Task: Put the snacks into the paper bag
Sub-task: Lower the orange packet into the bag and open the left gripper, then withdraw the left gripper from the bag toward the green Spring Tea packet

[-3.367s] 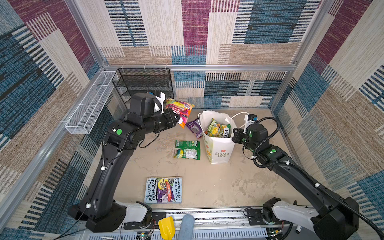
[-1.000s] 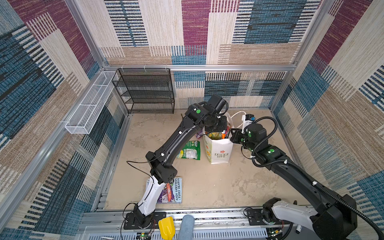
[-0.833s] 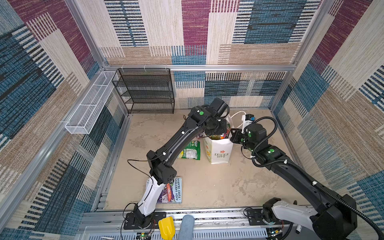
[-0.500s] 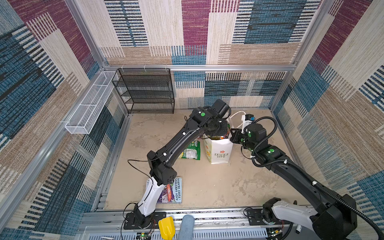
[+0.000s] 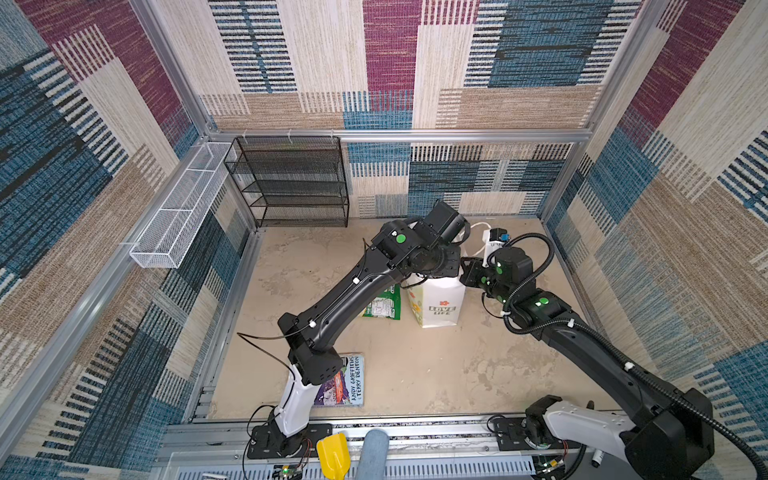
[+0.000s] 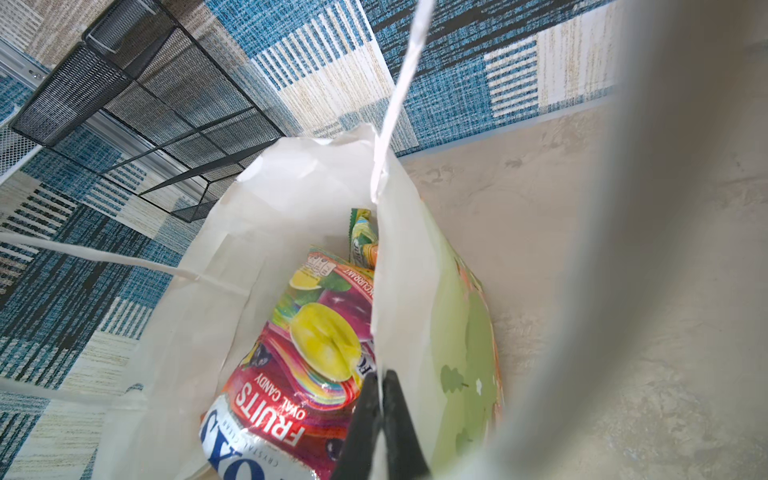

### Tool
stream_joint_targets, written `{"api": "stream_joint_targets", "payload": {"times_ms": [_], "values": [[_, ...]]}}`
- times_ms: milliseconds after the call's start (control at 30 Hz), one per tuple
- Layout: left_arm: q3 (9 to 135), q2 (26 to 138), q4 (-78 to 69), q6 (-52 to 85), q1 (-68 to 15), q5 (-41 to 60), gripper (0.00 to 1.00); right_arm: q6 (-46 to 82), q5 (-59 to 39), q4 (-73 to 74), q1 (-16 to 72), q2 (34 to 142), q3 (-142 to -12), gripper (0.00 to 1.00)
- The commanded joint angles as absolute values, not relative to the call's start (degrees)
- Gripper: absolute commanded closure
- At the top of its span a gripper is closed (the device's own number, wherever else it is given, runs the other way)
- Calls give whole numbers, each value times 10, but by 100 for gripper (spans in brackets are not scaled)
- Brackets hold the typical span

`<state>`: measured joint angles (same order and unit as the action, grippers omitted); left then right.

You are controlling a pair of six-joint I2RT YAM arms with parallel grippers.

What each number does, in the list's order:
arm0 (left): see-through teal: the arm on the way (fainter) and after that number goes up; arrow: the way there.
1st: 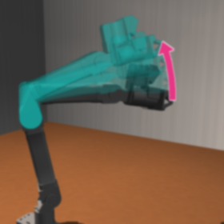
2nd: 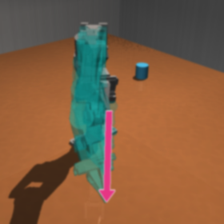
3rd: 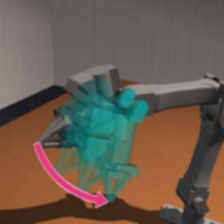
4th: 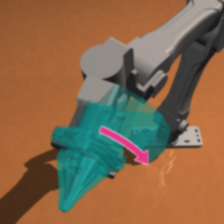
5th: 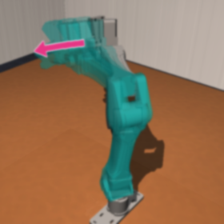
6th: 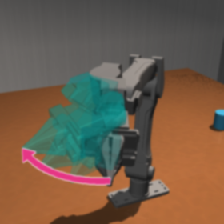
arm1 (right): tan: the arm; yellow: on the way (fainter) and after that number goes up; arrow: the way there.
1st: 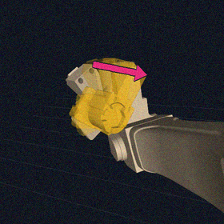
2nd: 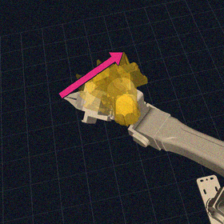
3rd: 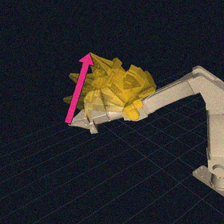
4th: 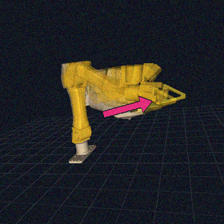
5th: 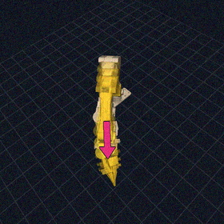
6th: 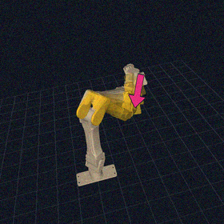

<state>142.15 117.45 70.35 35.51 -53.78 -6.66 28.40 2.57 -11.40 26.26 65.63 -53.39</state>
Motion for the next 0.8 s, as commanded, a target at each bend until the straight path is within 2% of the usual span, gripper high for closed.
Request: {"api": "stream_joint_targets", "payload": {"times_ms": [0, 433, 767], "values": [[1433, 1186, 706, 332, -534, -101, 59, 277, 13, -105, 263, 656, -535, 98], [1532, 1302, 747, 323, -481, -43, 61, 277, 8, -102, 263, 664, -532, 98], [1518, 1350, 747, 320, -462, 0, 60, 277, 9, -102, 263, 660, -532, 98]]}}
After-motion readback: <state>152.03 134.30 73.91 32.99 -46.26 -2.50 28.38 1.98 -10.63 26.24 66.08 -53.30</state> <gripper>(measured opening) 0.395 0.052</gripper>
